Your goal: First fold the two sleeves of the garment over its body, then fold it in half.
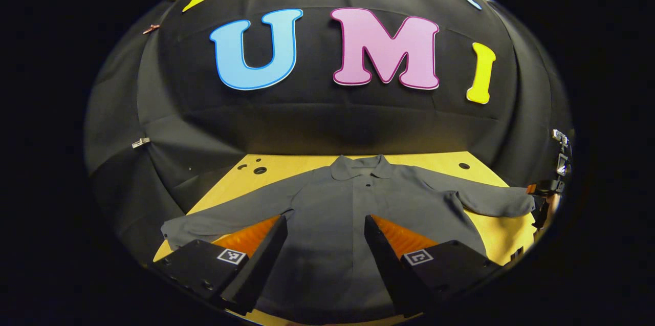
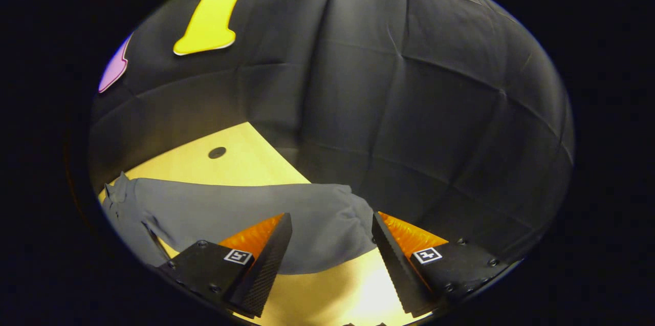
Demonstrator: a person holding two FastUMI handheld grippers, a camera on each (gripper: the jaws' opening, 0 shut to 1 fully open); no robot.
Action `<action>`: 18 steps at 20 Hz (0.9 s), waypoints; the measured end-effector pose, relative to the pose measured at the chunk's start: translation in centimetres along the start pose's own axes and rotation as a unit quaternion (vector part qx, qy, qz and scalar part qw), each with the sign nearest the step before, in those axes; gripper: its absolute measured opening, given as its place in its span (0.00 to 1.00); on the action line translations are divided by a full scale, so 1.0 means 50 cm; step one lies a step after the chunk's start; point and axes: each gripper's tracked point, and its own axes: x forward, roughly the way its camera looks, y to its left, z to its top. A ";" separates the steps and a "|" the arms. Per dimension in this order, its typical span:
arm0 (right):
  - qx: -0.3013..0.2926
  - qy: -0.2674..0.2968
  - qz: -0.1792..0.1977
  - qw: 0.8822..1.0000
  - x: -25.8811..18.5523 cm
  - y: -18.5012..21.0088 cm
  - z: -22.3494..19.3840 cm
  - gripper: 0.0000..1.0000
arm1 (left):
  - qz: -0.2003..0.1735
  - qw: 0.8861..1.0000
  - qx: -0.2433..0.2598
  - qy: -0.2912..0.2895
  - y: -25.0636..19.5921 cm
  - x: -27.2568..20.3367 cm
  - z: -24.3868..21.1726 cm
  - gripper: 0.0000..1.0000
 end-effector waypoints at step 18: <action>0.030 0.104 0.017 0.994 0.109 -0.025 -0.110 0.95 | -0.028 1.000 0.011 0.010 -0.048 -0.012 -0.029 0.95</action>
